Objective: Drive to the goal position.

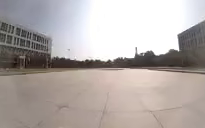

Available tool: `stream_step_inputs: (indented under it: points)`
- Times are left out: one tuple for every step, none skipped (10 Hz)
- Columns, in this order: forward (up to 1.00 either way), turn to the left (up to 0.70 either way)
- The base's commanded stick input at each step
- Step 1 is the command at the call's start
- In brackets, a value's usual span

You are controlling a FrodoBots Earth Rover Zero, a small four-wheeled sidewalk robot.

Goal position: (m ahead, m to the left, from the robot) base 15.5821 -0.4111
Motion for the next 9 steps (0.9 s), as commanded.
stream_step_inputs:
  points:
    - [0.70, 0.00]
    - [0.70, 0.00]
    - [0.70, 0.00]
    - [0.70, 0.00]
    - [0.70, 0.00]
    - [0.70, 0.00]
    - [0.70, 0.00]
    - [0.70, 0.00]
    - [0.70, 0.00]
